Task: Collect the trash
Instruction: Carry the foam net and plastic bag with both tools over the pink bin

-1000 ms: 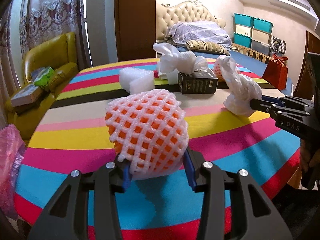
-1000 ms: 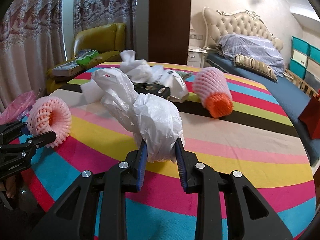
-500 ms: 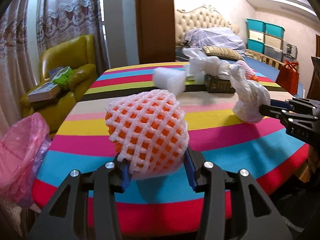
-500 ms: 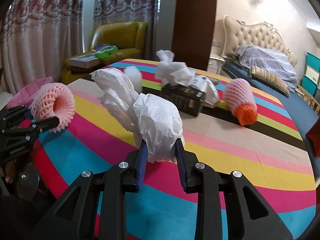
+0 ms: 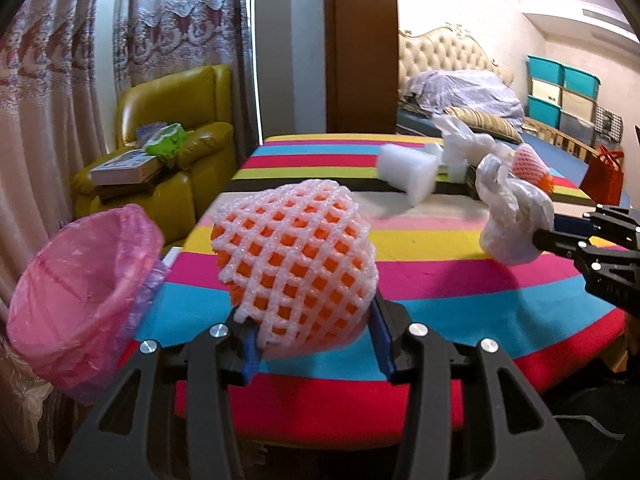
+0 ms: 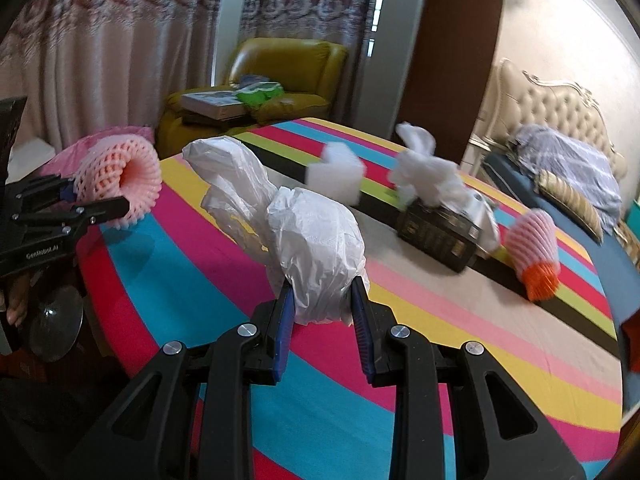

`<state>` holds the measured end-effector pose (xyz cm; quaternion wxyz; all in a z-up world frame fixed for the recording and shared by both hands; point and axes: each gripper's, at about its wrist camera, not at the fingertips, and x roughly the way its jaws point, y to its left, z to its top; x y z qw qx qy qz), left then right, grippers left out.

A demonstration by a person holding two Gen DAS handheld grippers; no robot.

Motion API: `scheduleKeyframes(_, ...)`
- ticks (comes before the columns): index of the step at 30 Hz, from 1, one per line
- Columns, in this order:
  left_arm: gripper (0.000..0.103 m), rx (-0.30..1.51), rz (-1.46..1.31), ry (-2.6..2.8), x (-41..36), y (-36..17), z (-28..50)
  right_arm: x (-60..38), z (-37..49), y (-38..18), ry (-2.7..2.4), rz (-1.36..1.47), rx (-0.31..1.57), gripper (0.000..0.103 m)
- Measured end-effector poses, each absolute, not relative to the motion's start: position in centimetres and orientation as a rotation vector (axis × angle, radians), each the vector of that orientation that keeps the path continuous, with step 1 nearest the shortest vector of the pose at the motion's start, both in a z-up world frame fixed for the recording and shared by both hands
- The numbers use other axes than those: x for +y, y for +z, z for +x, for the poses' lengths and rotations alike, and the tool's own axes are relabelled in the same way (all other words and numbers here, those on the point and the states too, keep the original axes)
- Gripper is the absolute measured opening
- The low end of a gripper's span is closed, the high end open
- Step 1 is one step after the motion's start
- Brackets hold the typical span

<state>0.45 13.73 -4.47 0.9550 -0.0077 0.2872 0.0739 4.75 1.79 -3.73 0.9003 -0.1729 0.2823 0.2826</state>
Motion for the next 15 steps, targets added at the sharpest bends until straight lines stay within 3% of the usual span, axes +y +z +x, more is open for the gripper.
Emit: scheduleKeyframes(15, 0.044, 0.516, -0.004, 0.269, 19.2, -1.0, -2.9, 11.0, 6.3, -1.9, 0.719, -0.423, 0.574, 0.028)
